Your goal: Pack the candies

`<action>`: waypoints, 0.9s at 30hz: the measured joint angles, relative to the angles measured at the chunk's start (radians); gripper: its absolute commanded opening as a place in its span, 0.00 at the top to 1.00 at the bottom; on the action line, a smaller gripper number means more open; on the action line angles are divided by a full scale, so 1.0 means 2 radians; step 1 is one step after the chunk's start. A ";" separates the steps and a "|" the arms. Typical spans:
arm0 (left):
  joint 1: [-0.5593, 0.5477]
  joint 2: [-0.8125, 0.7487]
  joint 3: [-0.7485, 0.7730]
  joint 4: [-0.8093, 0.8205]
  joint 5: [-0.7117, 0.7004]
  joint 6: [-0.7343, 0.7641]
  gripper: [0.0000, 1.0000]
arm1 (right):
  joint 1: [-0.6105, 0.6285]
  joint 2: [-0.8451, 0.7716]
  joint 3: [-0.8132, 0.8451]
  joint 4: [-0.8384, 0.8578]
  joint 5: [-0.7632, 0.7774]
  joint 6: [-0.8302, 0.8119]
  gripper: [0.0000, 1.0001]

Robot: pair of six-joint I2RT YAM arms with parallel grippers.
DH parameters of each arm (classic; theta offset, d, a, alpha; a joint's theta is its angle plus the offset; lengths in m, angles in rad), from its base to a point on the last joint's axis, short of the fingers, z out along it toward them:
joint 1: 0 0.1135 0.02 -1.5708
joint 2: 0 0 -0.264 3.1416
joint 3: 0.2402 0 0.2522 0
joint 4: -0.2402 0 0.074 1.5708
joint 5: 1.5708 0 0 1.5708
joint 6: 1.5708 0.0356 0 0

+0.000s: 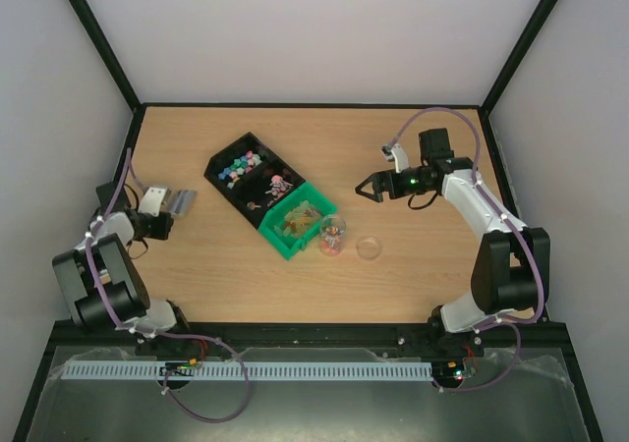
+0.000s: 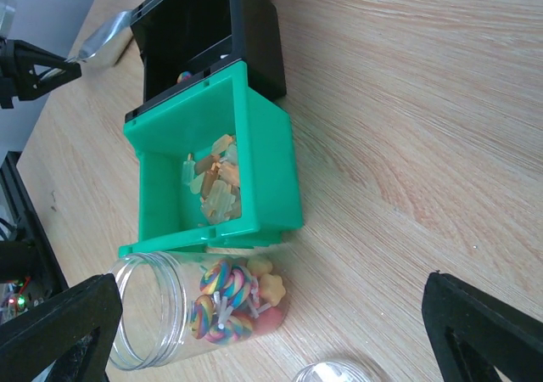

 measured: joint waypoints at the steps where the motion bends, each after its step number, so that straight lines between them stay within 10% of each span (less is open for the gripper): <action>1: 0.000 0.002 -0.003 0.009 0.000 0.002 0.91 | 0.000 0.000 0.000 0.000 0.001 0.000 0.01; 27: 0.000 0.017 -0.022 0.002 -0.014 0.034 0.33 | -0.013 0.003 0.008 -0.019 0.009 -0.025 0.01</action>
